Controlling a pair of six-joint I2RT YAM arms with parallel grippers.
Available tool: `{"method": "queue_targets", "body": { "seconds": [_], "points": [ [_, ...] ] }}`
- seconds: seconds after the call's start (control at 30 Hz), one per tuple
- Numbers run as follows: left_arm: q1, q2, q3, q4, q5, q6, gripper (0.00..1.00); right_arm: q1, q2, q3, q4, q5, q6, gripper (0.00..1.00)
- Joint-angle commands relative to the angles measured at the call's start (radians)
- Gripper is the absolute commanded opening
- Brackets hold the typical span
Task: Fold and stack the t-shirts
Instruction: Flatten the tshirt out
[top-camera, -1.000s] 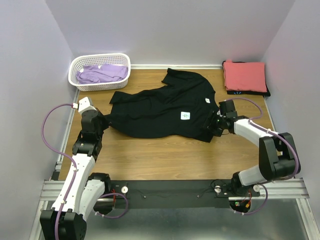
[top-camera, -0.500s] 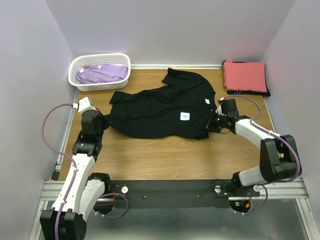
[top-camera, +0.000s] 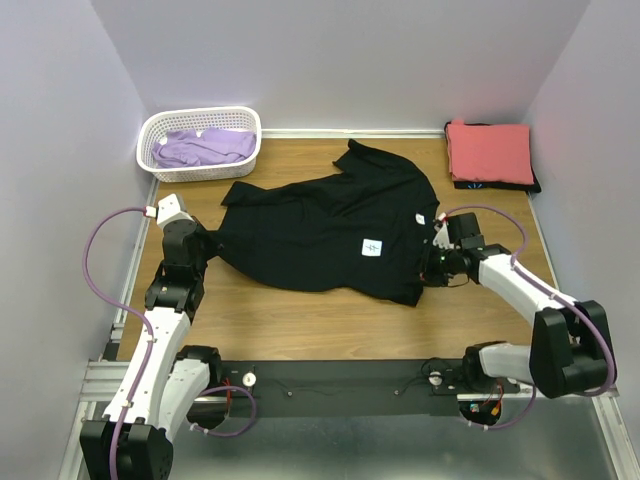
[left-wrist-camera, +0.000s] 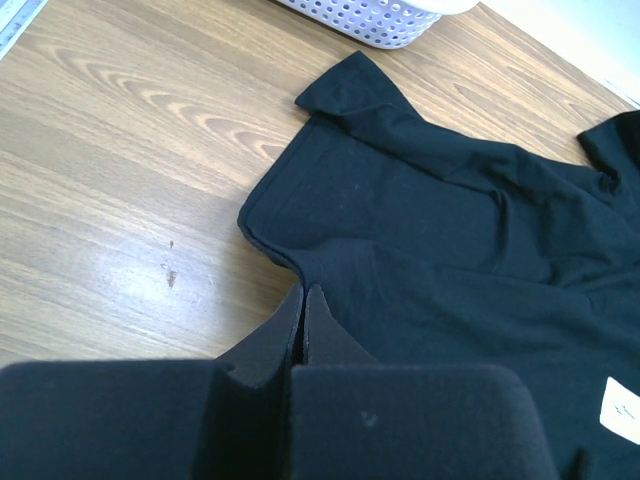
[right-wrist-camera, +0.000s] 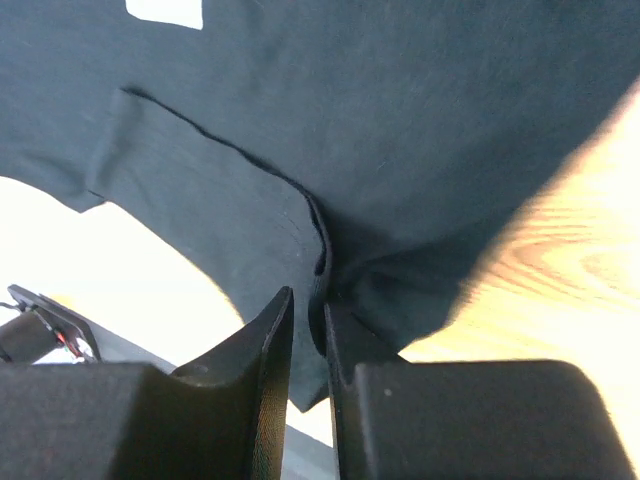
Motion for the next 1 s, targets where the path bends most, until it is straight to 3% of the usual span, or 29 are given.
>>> {"method": "queue_targets", "body": {
  "seconds": [0.0,0.27,0.47,0.5,0.7,0.8,0.97],
  "points": [
    [0.009,0.005,-0.016,0.015,0.009,0.013,0.0,-0.003,0.038,-0.009,-0.024,-0.009,-0.02,0.26],
    [0.01,0.003,-0.016,0.015,0.007,0.013,0.0,-0.001,0.106,0.036,-0.009,-0.004,-0.036,0.31],
    [0.01,0.005,-0.017,0.015,0.007,0.015,0.0,-0.001,0.066,0.042,-0.004,-0.076,-0.053,0.09],
    [0.009,0.003,-0.019,0.016,0.007,0.015,0.0,-0.001,0.023,0.039,-0.009,-0.091,-0.051,0.01],
    [0.009,0.006,-0.014,0.013,-0.001,0.012,0.0,0.012,-0.109,-0.056,-0.081,-0.303,-0.046,0.0],
    [0.01,0.006,-0.016,0.013,-0.002,0.012,0.0,0.104,-0.149,-0.097,-0.153,-0.337,-0.022,0.0],
    [0.012,0.006,-0.014,0.01,-0.005,0.01,0.0,0.267,-0.163,-0.113,-0.25,-0.205,0.036,0.01]
  ]
}}
